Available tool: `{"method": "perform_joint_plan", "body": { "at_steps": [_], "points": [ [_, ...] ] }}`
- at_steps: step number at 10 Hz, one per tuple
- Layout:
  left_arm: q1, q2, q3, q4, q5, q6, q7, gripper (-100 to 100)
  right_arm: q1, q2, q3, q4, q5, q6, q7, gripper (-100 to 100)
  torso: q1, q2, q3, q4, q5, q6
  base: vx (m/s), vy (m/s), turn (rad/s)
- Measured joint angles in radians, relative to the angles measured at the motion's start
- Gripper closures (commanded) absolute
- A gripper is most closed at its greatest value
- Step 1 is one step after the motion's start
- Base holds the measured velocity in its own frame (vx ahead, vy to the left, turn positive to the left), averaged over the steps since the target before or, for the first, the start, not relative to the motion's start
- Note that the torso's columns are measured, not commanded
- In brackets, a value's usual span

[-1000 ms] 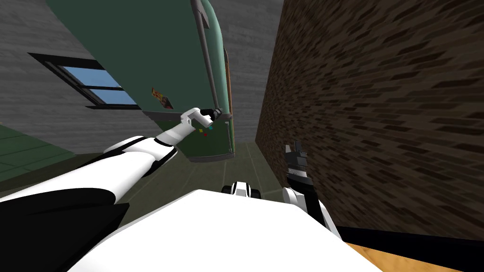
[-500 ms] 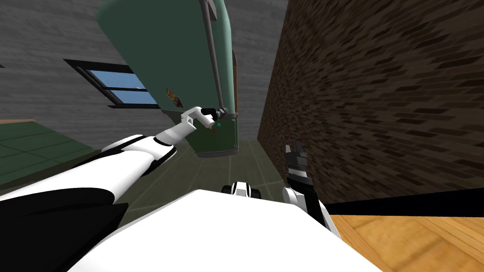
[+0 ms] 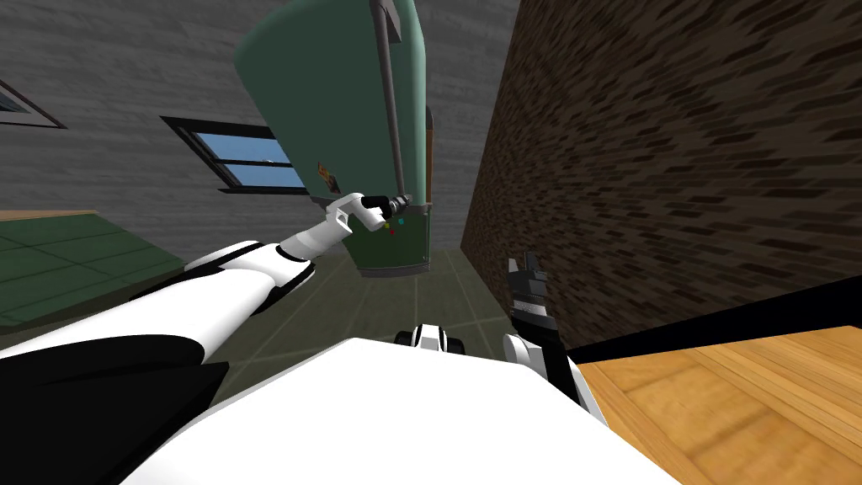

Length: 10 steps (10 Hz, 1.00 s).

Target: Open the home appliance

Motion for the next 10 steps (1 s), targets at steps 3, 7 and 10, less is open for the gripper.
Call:
{"method": "perform_joint_plan", "body": {
  "at_steps": [3, 7, 10],
  "points": [
    [-0.013, -0.004, -0.024, -0.052, 0.028, -0.011, 0.002, 100, 0.000, 0.000, 0.000, 0.000, 0.000, 0.000, 0.000, 0, 0.005, 0.002, 0.001, 0.003, 0.002, -0.004, -0.138, 0.210, 0.024],
    [-0.018, 0.003, -0.051, -0.138, 0.064, -0.029, 0.013, 100, 0.000, 0.000, 0.000, 0.000, 0.000, 0.000, 0.000, 0, 0.006, 0.002, 0.000, 0.005, 0.003, -0.006, -0.157, 0.213, 0.019],
    [-0.018, 0.024, -0.066, -0.221, 0.102, -0.040, 0.023, 100, 0.000, 0.000, 0.000, 0.000, 0.000, 0.000, 0.000, 0, 0.009, 0.004, 0.001, 0.006, 0.005, -0.007, -0.154, 0.250, 0.028]
  ]
}}
